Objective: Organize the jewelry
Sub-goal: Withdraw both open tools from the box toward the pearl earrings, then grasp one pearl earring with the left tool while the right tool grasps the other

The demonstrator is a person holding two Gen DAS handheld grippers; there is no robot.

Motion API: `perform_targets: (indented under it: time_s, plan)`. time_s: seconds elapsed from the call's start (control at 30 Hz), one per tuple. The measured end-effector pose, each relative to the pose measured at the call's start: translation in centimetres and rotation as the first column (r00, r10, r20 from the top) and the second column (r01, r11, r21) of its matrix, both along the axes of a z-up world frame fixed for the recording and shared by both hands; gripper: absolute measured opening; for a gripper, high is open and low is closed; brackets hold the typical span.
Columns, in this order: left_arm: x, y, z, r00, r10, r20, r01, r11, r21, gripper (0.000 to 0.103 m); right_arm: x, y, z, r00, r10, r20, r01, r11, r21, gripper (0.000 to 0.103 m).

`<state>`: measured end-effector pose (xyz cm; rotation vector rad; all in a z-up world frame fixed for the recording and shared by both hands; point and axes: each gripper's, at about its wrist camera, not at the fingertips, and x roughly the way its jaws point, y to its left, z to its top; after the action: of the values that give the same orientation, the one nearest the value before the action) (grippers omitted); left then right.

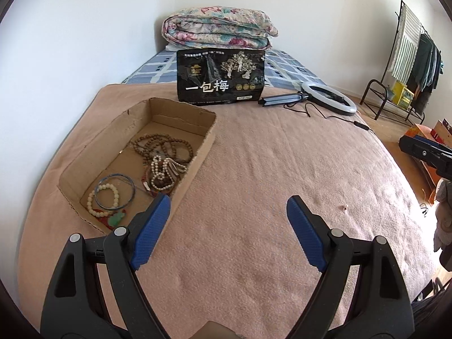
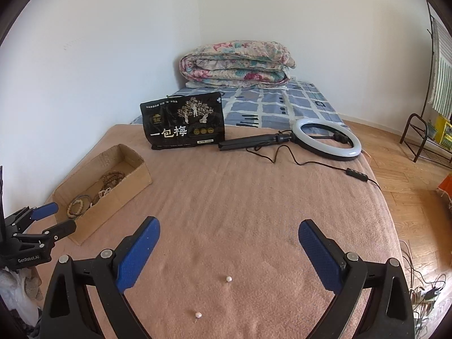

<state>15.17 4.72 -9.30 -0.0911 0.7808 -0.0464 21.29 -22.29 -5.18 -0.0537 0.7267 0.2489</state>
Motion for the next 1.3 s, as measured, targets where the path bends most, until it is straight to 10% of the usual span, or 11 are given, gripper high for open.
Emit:
perform_targets:
  time_s: [0.33, 0.6, 1.3]
  plan:
    - [-1.7, -7.7, -2.7, 0.990, -0.143, -0.022, 0.142, 0.989, -0.027, 0.084, -0.6, -4.0, -3.7, 0.997, 0.004, -0.075, -0.001, 0.999, 0.034, 0.076]
    - [-2.1, -12.7, -6.1, 0.962, -0.252, -0.101, 0.247, 0.967, -0.062, 0.052, -0.5, -4.5, -6.4, 0.986, 0.069, -0.154, -0.059, 0.996, 0.067, 0.061]
    - [-0.3, -17.5, -10.3, 0.940, -0.310, -0.146, 0.308, 0.951, -0.032, 0.024, 0.7, -3.4, -10.6, 0.960, 0.127, -0.250, -0.105, 0.989, 0.100, 0.041]
